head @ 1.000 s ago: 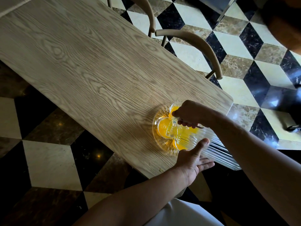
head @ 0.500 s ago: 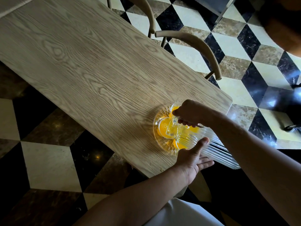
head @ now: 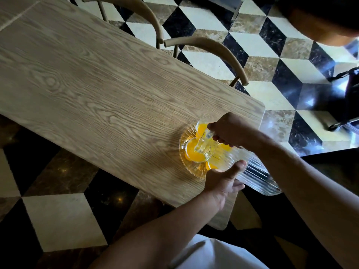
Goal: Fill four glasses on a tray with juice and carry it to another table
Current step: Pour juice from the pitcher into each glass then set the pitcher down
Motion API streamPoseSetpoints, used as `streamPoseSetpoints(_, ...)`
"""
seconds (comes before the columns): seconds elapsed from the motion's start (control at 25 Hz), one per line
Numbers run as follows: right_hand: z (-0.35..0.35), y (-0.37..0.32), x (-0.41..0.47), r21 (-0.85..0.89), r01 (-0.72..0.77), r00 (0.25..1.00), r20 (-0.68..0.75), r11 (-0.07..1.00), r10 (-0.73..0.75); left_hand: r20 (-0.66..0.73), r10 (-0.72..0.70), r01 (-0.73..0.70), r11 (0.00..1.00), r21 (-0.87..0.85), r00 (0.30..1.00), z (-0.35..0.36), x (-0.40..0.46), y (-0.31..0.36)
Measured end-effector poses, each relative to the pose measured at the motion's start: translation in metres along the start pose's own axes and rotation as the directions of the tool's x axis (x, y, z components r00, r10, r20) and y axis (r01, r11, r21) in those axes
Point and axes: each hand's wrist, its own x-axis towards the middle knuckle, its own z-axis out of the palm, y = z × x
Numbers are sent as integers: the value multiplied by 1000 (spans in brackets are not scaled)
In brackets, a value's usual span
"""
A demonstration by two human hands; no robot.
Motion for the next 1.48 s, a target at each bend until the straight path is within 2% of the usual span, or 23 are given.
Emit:
streamPoseSetpoints(0.16,-7,25,-25,197,26,997,-71,980,-13,31,66,-71,981,180,997,-11,-3,-8)
streamPoseSetpoints(0.28,-9,52,-50,354,77,987,-160,932,-21,55,138,-149,925,349,989,-17,-2,-20)
streamPoseSetpoints(0.4,-7,76,-79,475,140,971,-236,869,-27,45,235,-224,830,510,971,-21,-4,-32)
streamPoseSetpoints(0.52,0,93,-109,557,186,955,-297,809,-15,134,345,-349,694,630,929,-24,-15,-41)
streamPoseSetpoints(0.6,10,102,-134,603,219,943,-333,767,-7,200,362,-400,650,647,911,-30,-32,-46)
streamPoseSetpoints(0.72,33,115,-170,692,263,924,-381,673,31,242,338,-411,648,641,910,-45,-60,-55)
streamPoseSetpoints(0.92,86,119,-209,760,361,904,-428,541,-2,238,279,-363,612,702,930,-94,-96,-59)
streamPoseSetpoints(1.0,108,112,-220,754,387,902,-428,531,-49,210,279,-342,611,714,937,-119,-107,-55)
streamPoseSetpoints(1.12,133,94,-225,739,399,904,-418,543,-95,198,323,-355,559,749,926,-148,-124,-43)
streamPoseSetpoints(1.2,142,79,-222,747,425,897,-421,511,-131,191,354,-372,560,740,915,-164,-131,-30)
streamPoseSetpoints(1.36,155,42,-202,731,458,884,-435,505,-173,218,350,-396,598,697,911,-190,-131,13)
streamPoseSetpoints(1.48,157,13,-179,754,446,894,-402,483,-197,218,355,-395,565,724,909,-205,-122,57)
